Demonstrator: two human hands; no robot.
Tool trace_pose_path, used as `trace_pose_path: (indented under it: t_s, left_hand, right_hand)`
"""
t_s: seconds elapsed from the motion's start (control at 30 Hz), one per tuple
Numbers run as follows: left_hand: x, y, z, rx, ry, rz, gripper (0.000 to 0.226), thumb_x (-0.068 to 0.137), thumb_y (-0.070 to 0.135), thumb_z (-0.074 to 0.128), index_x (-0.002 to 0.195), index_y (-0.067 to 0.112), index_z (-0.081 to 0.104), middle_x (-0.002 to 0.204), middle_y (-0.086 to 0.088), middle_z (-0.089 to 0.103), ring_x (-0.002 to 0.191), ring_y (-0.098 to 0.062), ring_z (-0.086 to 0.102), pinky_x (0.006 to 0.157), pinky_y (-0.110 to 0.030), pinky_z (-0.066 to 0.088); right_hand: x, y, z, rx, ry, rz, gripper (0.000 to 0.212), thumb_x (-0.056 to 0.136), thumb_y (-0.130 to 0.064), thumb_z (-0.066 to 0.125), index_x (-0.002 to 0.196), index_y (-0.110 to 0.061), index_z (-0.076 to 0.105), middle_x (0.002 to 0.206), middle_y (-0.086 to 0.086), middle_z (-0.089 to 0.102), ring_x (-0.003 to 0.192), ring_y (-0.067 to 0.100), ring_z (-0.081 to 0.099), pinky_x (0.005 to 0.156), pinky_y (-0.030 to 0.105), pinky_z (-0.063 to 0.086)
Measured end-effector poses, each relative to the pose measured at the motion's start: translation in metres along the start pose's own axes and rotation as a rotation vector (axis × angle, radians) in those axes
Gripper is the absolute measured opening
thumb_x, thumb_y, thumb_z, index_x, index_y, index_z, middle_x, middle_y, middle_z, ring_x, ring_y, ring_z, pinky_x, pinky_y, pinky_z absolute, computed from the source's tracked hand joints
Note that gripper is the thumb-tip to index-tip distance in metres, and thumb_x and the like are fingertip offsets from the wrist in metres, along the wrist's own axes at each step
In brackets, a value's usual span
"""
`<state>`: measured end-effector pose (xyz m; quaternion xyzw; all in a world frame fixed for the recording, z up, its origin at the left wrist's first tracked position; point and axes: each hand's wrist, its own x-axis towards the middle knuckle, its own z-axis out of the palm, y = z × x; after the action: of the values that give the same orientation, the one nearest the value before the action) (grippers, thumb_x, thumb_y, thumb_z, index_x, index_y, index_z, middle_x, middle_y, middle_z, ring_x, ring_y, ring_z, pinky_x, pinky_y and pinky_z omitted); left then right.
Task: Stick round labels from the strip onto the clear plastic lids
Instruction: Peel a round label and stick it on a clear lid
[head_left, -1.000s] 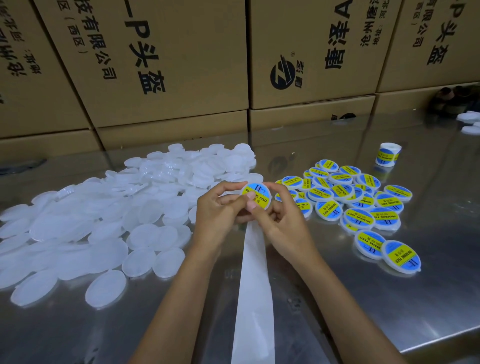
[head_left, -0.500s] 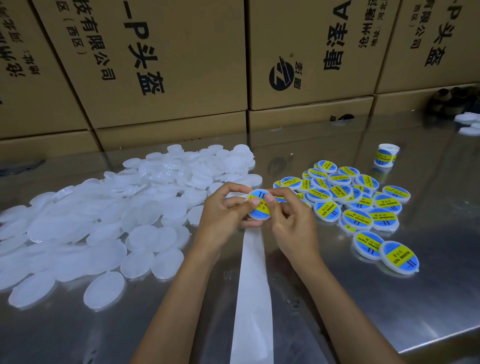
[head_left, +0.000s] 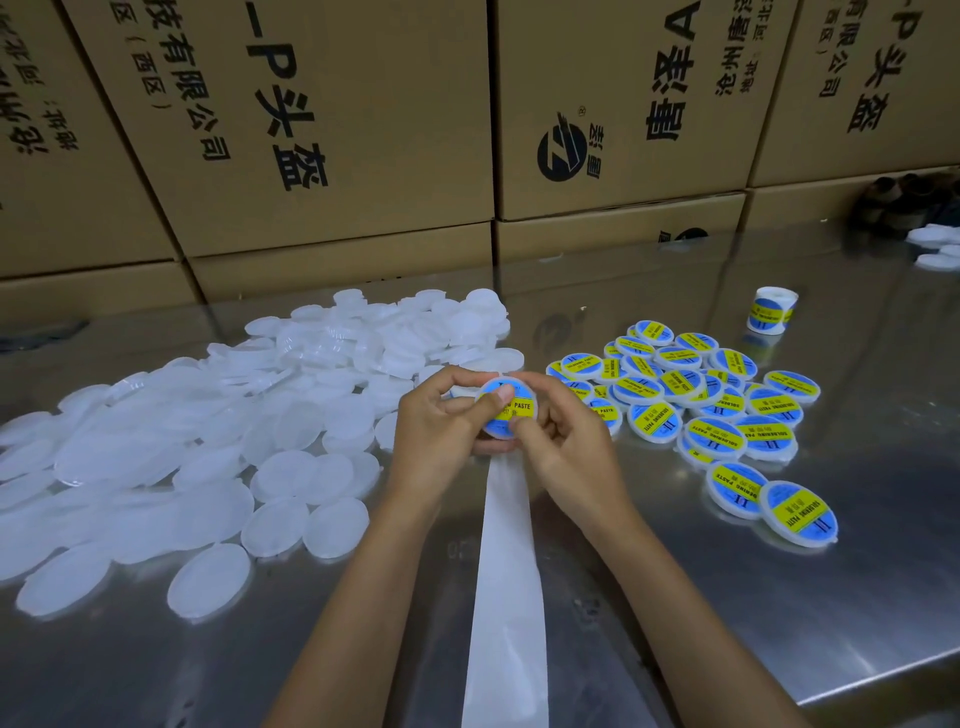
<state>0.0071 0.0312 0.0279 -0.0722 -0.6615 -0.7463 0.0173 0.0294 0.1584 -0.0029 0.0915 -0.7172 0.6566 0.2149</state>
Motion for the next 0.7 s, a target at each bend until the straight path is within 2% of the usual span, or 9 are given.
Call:
trace_pose_path:
  t_s: [0.07, 0.17, 0.23, 0.33, 0.47, 0.57, 0.63, 0.7]
  left_hand:
    - [0.0, -0.001, 0.001, 0.02, 0.029, 0.02, 0.01, 0.089, 0.013, 0.076, 0.096, 0.007, 0.07, 0.077, -0.01, 0.077, 0.072, -0.021, 0.076, 0.056, -0.026, 0.059]
    - [0.0, -0.001, 0.002, 0.024, 0.023, 0.011, 0.008, 0.091, 0.016, 0.074, 0.092, 0.008, 0.072, 0.077, -0.011, 0.077, 0.072, -0.022, 0.076, 0.056, -0.028, 0.06]
    - [0.0, 0.0, 0.003, 0.028, 0.016, -0.014, 0.014, 0.092, 0.021, 0.073, 0.089, 0.007, 0.073, 0.078, -0.011, 0.077, 0.073, -0.024, 0.076, 0.057, -0.03, 0.061]
    - [0.0, 0.001, 0.003, 0.036, -0.003, -0.041, 0.02, 0.096, 0.027, 0.068, 0.095, 0.009, 0.076, 0.083, -0.011, 0.077, 0.076, -0.026, 0.077, 0.06, -0.029, 0.061]
    - [0.0, -0.001, 0.003, -0.015, -0.021, -0.028, 0.011, 0.095, 0.017, 0.069, 0.1, 0.011, 0.076, 0.085, -0.009, 0.078, 0.08, -0.024, 0.077, 0.061, -0.03, 0.062]
    - [0.001, -0.003, 0.003, -0.028, 0.012, -0.009, 0.01, 0.093, 0.015, 0.071, 0.102, 0.012, 0.076, 0.087, -0.008, 0.078, 0.081, -0.025, 0.077, 0.064, -0.032, 0.063]
    - [0.004, -0.005, 0.002, -0.044, 0.05, -0.004, 0.014, 0.093, 0.014, 0.071, 0.106, 0.012, 0.075, 0.091, -0.007, 0.078, 0.082, -0.026, 0.077, 0.066, -0.034, 0.063]
    - [0.01, -0.007, -0.004, -0.077, 0.142, -0.008, 0.015, 0.094, 0.009, 0.068, 0.108, 0.012, 0.074, 0.093, -0.006, 0.078, 0.081, -0.026, 0.076, 0.065, -0.033, 0.062]
  right_hand:
    - [-0.001, 0.001, 0.002, -0.038, 0.007, -0.024, 0.031, 0.086, -0.008, 0.071, 0.112, -0.024, 0.065, 0.078, -0.008, 0.065, 0.062, 0.005, 0.052, 0.061, 0.019, 0.043]
    - [0.002, 0.005, 0.001, -0.087, 0.079, -0.017, 0.026, 0.082, -0.02, 0.079, 0.104, -0.027, 0.066, 0.062, -0.004, 0.051, 0.054, 0.006, 0.039, 0.053, 0.017, 0.035]
    - [0.003, 0.007, -0.001, -0.115, 0.122, -0.027, 0.02, 0.082, -0.025, 0.08, 0.097, -0.028, 0.067, 0.056, 0.001, 0.044, 0.052, 0.006, 0.036, 0.05, 0.017, 0.032]
    - [0.004, 0.008, -0.001, -0.108, 0.139, -0.037, 0.013, 0.084, -0.03, 0.077, 0.092, -0.029, 0.066, 0.051, 0.0, 0.044, 0.048, 0.006, 0.034, 0.047, 0.016, 0.029]
    - [0.005, 0.007, -0.002, -0.097, 0.146, -0.011, 0.01, 0.086, -0.033, 0.076, 0.093, -0.033, 0.068, 0.049, 0.003, 0.04, 0.047, 0.008, 0.029, 0.046, 0.018, 0.026]
    - [0.005, 0.006, -0.004, -0.094, 0.104, 0.014, 0.012, 0.093, -0.024, 0.068, 0.104, -0.029, 0.068, 0.053, 0.009, 0.046, 0.047, 0.009, 0.035, 0.048, 0.016, 0.032]
    - [0.006, 0.008, -0.004, -0.016, 0.093, 0.065, 0.016, 0.098, -0.016, 0.06, 0.111, -0.025, 0.064, 0.052, -0.003, 0.053, 0.047, 0.007, 0.044, 0.051, 0.017, 0.04]
    - [0.01, 0.011, -0.006, 0.051, 0.174, 0.151, 0.017, 0.1, -0.013, 0.055, 0.112, -0.023, 0.06, 0.05, -0.006, 0.057, 0.046, 0.006, 0.05, 0.051, 0.018, 0.044]
